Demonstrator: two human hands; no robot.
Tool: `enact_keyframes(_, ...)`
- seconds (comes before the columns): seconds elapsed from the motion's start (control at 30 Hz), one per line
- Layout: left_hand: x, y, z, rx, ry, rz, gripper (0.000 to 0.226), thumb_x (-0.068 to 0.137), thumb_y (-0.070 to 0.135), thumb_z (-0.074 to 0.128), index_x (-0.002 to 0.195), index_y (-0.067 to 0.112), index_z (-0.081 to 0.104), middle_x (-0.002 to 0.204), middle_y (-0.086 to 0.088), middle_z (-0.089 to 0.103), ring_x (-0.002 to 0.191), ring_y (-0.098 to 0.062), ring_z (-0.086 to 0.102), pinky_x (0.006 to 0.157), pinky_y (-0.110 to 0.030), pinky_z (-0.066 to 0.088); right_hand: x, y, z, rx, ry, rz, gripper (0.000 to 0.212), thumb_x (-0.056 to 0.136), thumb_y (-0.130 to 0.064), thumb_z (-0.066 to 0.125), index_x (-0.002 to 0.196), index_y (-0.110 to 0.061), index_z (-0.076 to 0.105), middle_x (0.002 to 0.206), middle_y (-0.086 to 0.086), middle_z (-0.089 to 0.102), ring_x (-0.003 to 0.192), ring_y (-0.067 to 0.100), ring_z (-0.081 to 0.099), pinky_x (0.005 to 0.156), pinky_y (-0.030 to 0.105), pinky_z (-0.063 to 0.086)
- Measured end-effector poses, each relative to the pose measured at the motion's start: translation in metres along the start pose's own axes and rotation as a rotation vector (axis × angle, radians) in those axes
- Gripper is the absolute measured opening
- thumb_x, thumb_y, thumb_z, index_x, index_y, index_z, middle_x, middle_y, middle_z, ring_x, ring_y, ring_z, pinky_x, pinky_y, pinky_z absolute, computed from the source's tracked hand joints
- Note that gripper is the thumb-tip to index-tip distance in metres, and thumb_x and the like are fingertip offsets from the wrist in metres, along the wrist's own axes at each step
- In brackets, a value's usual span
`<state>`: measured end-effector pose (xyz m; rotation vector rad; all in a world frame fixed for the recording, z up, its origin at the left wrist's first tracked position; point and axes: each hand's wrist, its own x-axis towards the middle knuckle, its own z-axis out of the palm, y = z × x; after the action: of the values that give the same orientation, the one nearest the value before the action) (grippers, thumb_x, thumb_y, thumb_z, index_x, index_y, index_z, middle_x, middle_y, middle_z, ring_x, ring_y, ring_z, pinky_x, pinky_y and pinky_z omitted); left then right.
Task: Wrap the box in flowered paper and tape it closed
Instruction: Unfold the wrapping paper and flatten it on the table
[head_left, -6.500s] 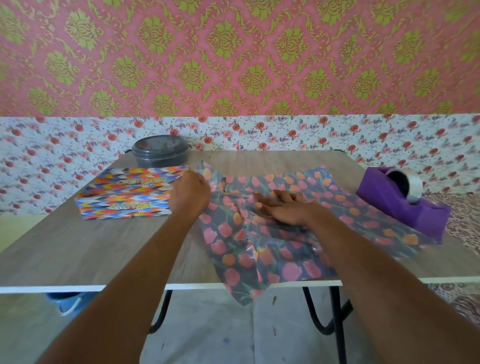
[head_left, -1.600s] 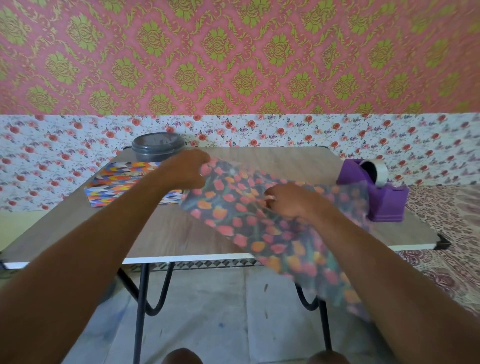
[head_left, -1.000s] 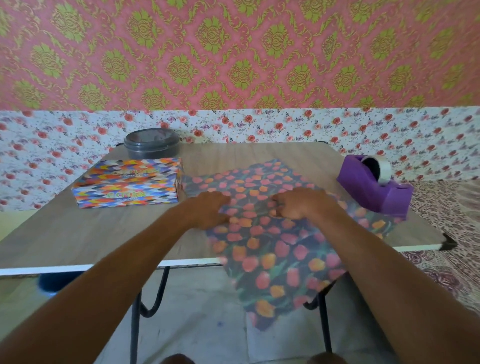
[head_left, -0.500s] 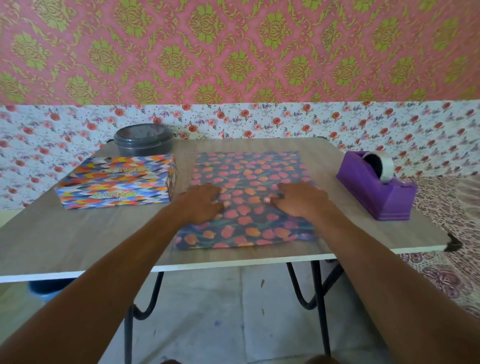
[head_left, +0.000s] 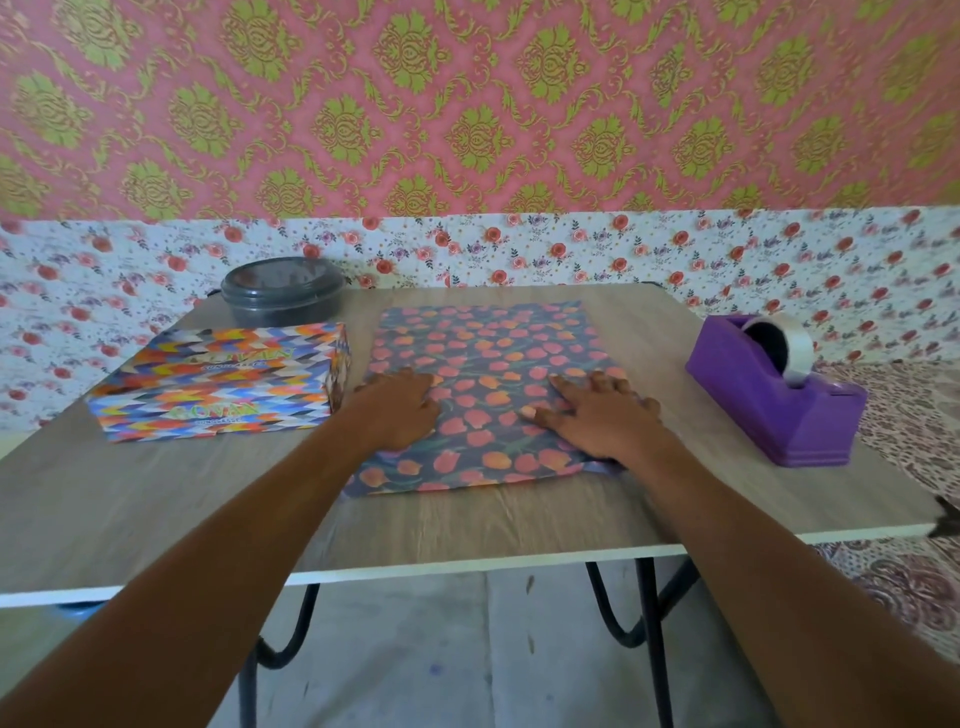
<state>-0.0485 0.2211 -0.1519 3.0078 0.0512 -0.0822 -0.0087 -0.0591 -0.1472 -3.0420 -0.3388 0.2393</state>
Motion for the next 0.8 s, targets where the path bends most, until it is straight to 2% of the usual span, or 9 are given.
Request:
enact_keyframes(0.2, -0.015, 0.002, -0.005, 0.034, 0.012, 0.032, 0.053, 0.105, 0.045, 0.037, 0.150, 0.017, 0.040, 0.152, -0.012, 0.045, 0.136, -0.032, 0.046, 0.113, -0.044, 0.036, -0.008, -0.003, -0.007, 0.041, -0.050, -0.002, 0.103, 0.070, -0.102, 0.024, 0.158, -0.050, 0.009, 0.172, 0.008, 0.002, 0.157, 0.039, 0.002, 0.118, 0.071, 0.011)
enact_keyframes(0.33, -0.024, -0.002, -0.008, 0.062, -0.004, 0.037, 0.051, 0.105, 0.046, 0.038, 0.146, 0.016, 0.044, 0.150, -0.013, 0.047, 0.134, -0.033, 0.048, 0.111, -0.045, 0.039, -0.021, -0.010, -0.004, 0.044, -0.061, 0.005, 0.101, 0.072, -0.100, 0.022, 0.158, -0.050, 0.007, 0.172, 0.007, -0.001, 0.157, 0.039, 0.000, 0.118, 0.070, 0.010)
enact_keyframes(0.47, -0.037, -0.007, 0.003, 0.050, 0.033, 0.043, 0.054, 0.106, 0.045, 0.031, 0.154, 0.021, 0.033, 0.158, -0.012, 0.034, 0.142, -0.037, 0.037, 0.117, -0.051, 0.030, -0.041, -0.011, 0.014, 0.061, 0.029, -0.010, 0.086, 0.083, -0.092, 0.015, 0.158, -0.051, 0.007, 0.172, 0.004, -0.002, 0.157, 0.038, -0.002, 0.121, 0.065, 0.005)
enact_keyframes(0.57, -0.045, -0.010, 0.014, 0.049, 0.082, 0.063, 0.061, 0.103, 0.048, 0.017, 0.156, 0.020, 0.028, 0.163, -0.013, 0.026, 0.147, -0.035, 0.027, 0.121, -0.050, 0.022, -0.052, -0.002, 0.020, 0.072, 0.118, -0.044, 0.080, 0.088, -0.087, 0.019, 0.159, -0.049, 0.011, 0.172, 0.003, 0.005, 0.157, 0.033, 0.005, 0.121, 0.058, 0.010)
enact_keyframes(0.67, -0.045, -0.012, 0.017, -0.004, 0.103, 0.048, 0.052, 0.108, 0.039, 0.026, 0.156, 0.021, 0.028, 0.164, -0.012, 0.024, 0.149, -0.033, 0.024, 0.121, -0.051, 0.021, -0.055, 0.007, 0.021, 0.059, 0.111, -0.064, 0.081, 0.088, -0.086, 0.022, 0.159, -0.049, 0.012, 0.172, 0.003, 0.007, 0.157, 0.030, 0.005, 0.121, 0.056, 0.012)
enact_keyframes(0.73, -0.044, -0.012, 0.015, -0.011, 0.098, 0.051, 0.051, 0.108, 0.038, 0.027, 0.156, 0.020, 0.030, 0.163, -0.013, 0.027, 0.148, -0.034, 0.026, 0.119, -0.054, 0.023, -0.055, 0.013, 0.019, 0.106, 0.102, -0.129, 0.070, 0.095, -0.078, 0.029, 0.158, -0.049, 0.019, 0.171, 0.003, 0.011, 0.157, 0.030, 0.008, 0.122, 0.056, 0.012)
enact_keyframes(0.8, -0.044, -0.012, 0.014, -0.038, 0.102, 0.054, 0.049, 0.108, 0.037, 0.029, 0.151, 0.016, 0.037, 0.157, -0.015, 0.036, 0.143, -0.035, 0.034, 0.117, -0.054, 0.029, -0.061, 0.020, 0.013, 0.302, 0.152, -0.234, 0.053, 0.101, -0.059, 0.045, 0.151, -0.041, 0.044, 0.166, 0.004, 0.028, 0.154, 0.027, 0.023, 0.122, 0.052, 0.021)
